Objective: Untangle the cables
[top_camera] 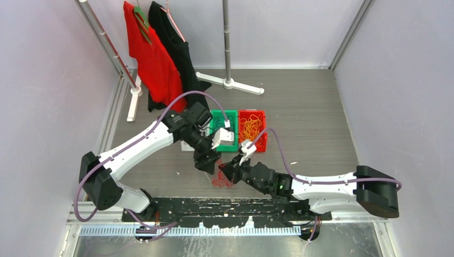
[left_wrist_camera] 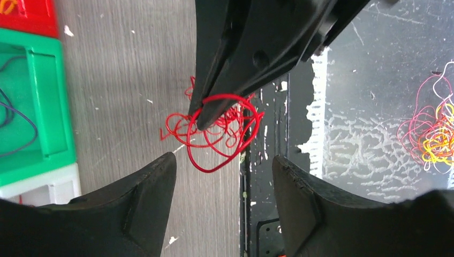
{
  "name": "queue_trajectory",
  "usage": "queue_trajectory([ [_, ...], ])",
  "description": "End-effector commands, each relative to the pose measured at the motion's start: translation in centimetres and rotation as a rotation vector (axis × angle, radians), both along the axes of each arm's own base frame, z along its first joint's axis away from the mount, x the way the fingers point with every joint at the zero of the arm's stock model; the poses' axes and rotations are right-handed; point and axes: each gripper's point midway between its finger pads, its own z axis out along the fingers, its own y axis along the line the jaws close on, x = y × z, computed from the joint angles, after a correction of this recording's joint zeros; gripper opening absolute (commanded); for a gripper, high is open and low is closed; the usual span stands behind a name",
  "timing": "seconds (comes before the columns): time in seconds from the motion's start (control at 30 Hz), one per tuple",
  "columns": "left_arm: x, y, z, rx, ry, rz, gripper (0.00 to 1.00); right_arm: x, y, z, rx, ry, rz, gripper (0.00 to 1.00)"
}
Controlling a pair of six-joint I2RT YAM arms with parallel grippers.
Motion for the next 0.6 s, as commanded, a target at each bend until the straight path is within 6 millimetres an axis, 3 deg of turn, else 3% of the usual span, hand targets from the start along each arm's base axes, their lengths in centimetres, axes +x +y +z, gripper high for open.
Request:
queue_trajectory([
  [0.0, -0.4, 0.7, 0.7, -0.032, -0.052, -0.004, 0.66, 0.1, 0.2, 4.3, 0.152, -0.044, -0.001, 0.11],
  [0.17, -0.1, 0.2, 1.9, -0.065, -0.056, 0.030, 0.76, -0.2, -0.4, 4.3, 0.159, -0.036, 0.002, 0.11],
  [0.43, 1.1, -0.7, 6.6, -0.126, -0.136, 0.032, 0.73, -0.6, -0.3, 4.1, 0.146, -0.025, 0.022, 0.11],
  [0.57, 1.1, -1.0, 7.0, -0.138, -0.131, 0.023, 0.66, -0.7, 0.4, 4.2, 0.142, -0.018, 0.040, 0.11],
])
